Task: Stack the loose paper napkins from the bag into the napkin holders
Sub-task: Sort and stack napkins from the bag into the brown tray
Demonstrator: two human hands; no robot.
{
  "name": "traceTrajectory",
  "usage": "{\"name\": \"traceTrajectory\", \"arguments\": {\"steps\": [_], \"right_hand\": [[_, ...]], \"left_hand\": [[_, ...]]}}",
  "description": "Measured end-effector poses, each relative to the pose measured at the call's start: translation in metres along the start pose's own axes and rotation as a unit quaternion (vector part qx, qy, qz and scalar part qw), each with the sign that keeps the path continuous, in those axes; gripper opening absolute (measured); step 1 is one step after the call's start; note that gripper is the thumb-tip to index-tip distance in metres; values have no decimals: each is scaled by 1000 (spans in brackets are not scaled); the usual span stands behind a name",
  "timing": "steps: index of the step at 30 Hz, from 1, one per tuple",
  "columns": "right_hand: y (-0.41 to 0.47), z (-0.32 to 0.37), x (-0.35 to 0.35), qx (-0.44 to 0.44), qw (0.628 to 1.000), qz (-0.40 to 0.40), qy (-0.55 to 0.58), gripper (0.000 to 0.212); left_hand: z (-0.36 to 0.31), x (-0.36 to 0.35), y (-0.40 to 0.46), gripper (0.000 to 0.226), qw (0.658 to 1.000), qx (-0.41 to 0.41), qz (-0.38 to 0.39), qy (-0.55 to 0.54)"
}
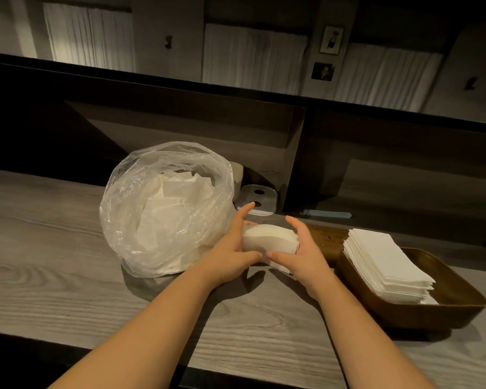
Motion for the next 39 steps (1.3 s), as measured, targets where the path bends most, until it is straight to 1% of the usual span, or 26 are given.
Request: {"name": "traceTrajectory", "arguments": {"steps": [3, 5, 8, 10, 12, 13, 14, 16, 18, 19, 21, 22, 23, 24, 26, 27, 28, 29, 30, 31, 32, 33, 35, 37, 38, 39], "right_hand": [[1, 1, 8, 11, 999, -38, 2, 74], [1, 0, 9, 8, 999, -41, 27, 69], [1, -1, 5, -1, 999, -14, 34, 75], [2, -2, 2, -2, 998, 4, 55, 80], [1, -1, -1, -2, 999, 25, 48, 82], [1, 0, 0, 1, 999, 23, 35, 80], [2, 1, 3, 6, 1000, 5, 26, 76], [2, 2, 11, 13, 997, -43, 56, 67], [2, 0, 13, 5, 994, -51, 97, 64], [2, -1, 12, -1, 995, -43, 95, 64], [2, -3, 8, -15, 997, -25, 67, 65], [3, -4, 7, -17, 998, -29, 48, 65], [3, -2, 10, -4, 999, -51, 15, 64], [2, 5, 16, 31, 995, -91, -39, 62], [-6, 31, 25, 148, 965, -165, -140, 47], [-10, 42, 23, 200, 955, -153, -158, 40], [-12, 50, 14, 235, 954, -101, -160, 39], [-14, 54, 2, 244, 957, -26, -157, 43], [-16, 53, -10, 232, 958, 42, -160, 52], [-16, 52, -16, 223, 958, 70, -165, 60], [-14, 52, -15, 218, 960, 61, -162, 63], [-12, 54, -11, 215, 966, 33, -143, 61], [-10, 55, -2, 184, 980, -10, -72, 54], [-8, 49, 6, 127, 991, -38, 33, 44], [-7, 45, 9, 96, 990, -55, 89, 39], [-7, 41, 12, 64, 986, -63, 141, 35]], "left_hand": [[6, 8, 1, 77, 999, 27, -44, -7], [7, 12, 2, 75, 998, 34, -56, -3], [6, 9, 1, 81, 999, 36, -17, -13], [5, 7, 0, 87, 1000, 30, 5, -1], [4, 5, 0, 92, 1000, 22, 13, 15], [3, 5, 0, 92, 1000, 19, 11, 16], [4, 6, 1, 90, 1000, 17, 2, 6], [8, 14, 4, 82, 999, 30, -35, -23], [14, 18, 6, 73, 996, 52, -55, -42], [15, 18, 6, 68, 996, 58, -53, -43], [17, 16, 6, 51, 996, 67, -46, -37], [16, 16, 6, 40, 996, 71, -48, -24], [15, 16, 5, 31, 996, 75, -55, -8], [13, 16, 5, 25, 994, 81, -68, 4], [11, 18, 3, 22, 990, 102, -102, -3], [10, 17, 2, 23, 986, 117, -112, -33], [11, 15, 1, 24, 980, 135, -109, -95], [9, 9, -1, 25, 968, 150, -87, -182], [6, 3, -2, 29, 950, 155, -55, -265], [2, -1, -4, 35, 932, 149, -23, -330], [-2, -3, -5, 40, 916, 140, 6, -377], [-7, -5, -7, 44, 900, 132, 30, -415], [-11, -2, -7, 45, 881, 124, 53, -454], [-12, 5, -5, 36, 896, 107, 14, -431], [-10, 11, -3, 30, 919, 94, -31, -383], [-10, 18, -4, 27, 943, 88, -92, -307]]}}
Point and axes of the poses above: each hand's wrist, its own y-axis towards the middle knuckle, its own x-axis out of the back of the hand, z = x × y, the point moved 7 cm from there along y, towards the middle knuckle, and after that the axes turned 7 degrees about x, right-handed, at the moved point
